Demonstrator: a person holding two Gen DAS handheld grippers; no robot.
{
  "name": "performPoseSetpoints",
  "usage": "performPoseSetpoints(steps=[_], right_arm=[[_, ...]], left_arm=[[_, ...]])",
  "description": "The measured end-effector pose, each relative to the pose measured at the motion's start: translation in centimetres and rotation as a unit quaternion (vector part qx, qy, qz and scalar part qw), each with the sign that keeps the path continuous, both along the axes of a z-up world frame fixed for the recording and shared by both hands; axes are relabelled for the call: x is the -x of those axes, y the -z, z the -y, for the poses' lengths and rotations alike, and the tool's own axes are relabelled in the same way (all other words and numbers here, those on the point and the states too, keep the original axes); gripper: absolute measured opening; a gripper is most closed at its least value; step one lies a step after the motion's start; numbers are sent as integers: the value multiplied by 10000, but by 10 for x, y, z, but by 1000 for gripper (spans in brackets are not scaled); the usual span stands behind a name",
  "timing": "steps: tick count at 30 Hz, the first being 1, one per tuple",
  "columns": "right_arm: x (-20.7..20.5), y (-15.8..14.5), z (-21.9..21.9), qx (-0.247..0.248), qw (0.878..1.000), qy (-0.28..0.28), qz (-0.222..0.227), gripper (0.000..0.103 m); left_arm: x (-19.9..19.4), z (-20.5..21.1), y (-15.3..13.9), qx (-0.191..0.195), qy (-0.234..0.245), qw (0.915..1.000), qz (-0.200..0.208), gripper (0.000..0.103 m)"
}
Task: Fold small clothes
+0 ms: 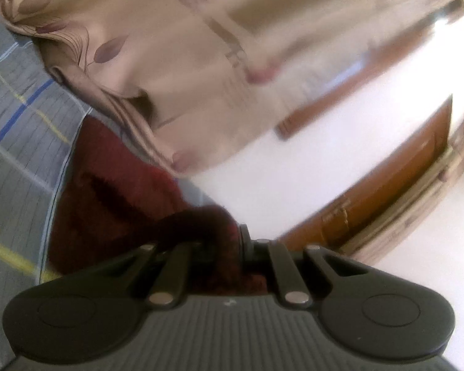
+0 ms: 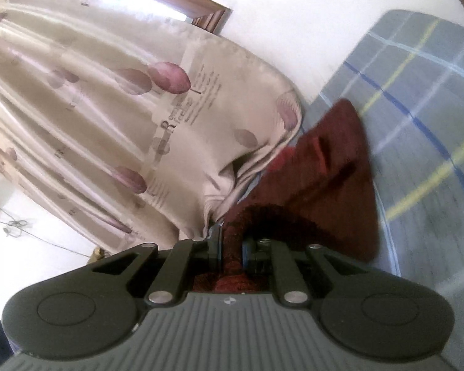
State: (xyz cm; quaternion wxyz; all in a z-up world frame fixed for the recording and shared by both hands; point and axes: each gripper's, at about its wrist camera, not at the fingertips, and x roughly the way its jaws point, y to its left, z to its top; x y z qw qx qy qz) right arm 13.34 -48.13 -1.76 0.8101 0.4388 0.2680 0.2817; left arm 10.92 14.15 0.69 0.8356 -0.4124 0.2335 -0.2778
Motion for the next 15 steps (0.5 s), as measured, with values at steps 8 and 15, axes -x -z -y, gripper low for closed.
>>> performPoseSetpoints(steps=[8,15], right_arm=[[-96,7,4,140,9992,165,-339,17],[-154,28,3,63,9975,325,-629,17]], left_arm=[[-89,7,15,-165,-356,9991,-156,10],[-140,8,28,-259,-445,9981,-342,10]])
